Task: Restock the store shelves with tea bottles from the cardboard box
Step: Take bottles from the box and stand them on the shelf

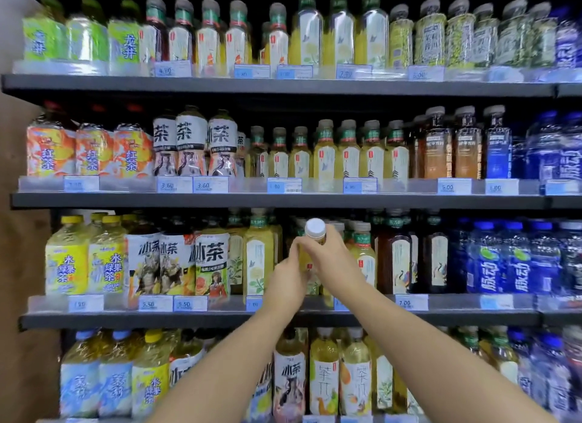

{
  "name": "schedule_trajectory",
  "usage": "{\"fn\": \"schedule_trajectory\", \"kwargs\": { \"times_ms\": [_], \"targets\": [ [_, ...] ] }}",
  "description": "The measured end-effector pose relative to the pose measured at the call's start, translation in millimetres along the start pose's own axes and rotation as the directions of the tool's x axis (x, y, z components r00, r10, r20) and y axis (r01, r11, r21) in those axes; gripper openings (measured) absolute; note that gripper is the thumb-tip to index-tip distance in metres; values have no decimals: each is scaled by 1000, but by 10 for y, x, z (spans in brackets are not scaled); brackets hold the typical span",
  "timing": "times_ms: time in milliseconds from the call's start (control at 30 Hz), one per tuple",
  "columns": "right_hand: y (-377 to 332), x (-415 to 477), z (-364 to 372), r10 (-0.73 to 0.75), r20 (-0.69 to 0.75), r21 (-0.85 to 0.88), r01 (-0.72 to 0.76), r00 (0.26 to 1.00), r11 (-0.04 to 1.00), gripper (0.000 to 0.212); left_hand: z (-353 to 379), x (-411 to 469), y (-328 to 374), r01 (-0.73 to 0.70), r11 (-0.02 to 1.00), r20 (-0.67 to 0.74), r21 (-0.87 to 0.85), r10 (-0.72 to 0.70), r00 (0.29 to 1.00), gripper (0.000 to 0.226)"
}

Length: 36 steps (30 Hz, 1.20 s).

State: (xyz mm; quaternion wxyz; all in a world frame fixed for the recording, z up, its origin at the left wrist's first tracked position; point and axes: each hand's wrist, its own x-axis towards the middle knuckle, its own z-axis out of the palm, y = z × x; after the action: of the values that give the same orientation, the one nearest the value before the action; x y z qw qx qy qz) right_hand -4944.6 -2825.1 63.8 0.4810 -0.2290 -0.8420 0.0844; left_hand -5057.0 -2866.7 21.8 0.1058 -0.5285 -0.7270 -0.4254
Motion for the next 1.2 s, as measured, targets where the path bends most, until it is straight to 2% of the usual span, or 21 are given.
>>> {"fn": "schedule_trajectory", "kwargs": {
  "times_ms": [67,133,167,233,267,300,367,500,600,733,833,967,1133,1200],
  "targets": [
    [110,61,81,76,33,83,-79,997,993,20,99,58,-57,-2,1000,20,-4,2,1000,77],
    [233,126,175,96,73,48,-100,993,994,13,188,89,-124,4,1000,28,-19,-4,1000,77],
    [311,155,220,140,111,62,-148,984,987,19,233,99,-160,8,999,32,-32,-7,999,76],
    [488,208,340,129,133,-219,-98,983,971,45,311,113,-225,14,997,41,-73,-11,999,73],
    [557,212,403,70,107,-406,-20,992,914,56,338,116,-250,15,996,34,-88,-12,999,72],
    [605,208,461,2,78,-532,39,997,846,61,361,120,-269,19,996,25,-88,-17,1000,71],
    [662,185,563,-46,68,-617,78,997,783,57,385,140,-299,21,996,17,-83,-19,1000,69],
    [842,48,750,-38,112,-627,101,993,773,53,412,156,-329,36,997,38,-68,-34,999,66],
    [885,-52,794,-57,85,-614,97,995,783,62,422,152,-346,23,999,74,-44,-19,997,59],
    [884,-124,742,-42,150,-617,127,988,776,75,448,164,-398,16,999,107,32,-19,994,59],
    [879,-158,687,-44,151,-612,129,988,780,77,441,108,-404,-1,999,98,46,-3,995,53],
    [881,-288,642,-53,147,-593,131,988,794,67,400,-86,-430,-78,994,28,82,76,997,48],
    [710,-528,609,-176,64,-548,182,982,817,34,240,-419,-514,-173,981,-9,85,175,985,37],
    [557,-603,628,-192,71,-498,201,979,844,29,115,-571,-575,-184,976,-4,115,186,983,32]
  ]
}}
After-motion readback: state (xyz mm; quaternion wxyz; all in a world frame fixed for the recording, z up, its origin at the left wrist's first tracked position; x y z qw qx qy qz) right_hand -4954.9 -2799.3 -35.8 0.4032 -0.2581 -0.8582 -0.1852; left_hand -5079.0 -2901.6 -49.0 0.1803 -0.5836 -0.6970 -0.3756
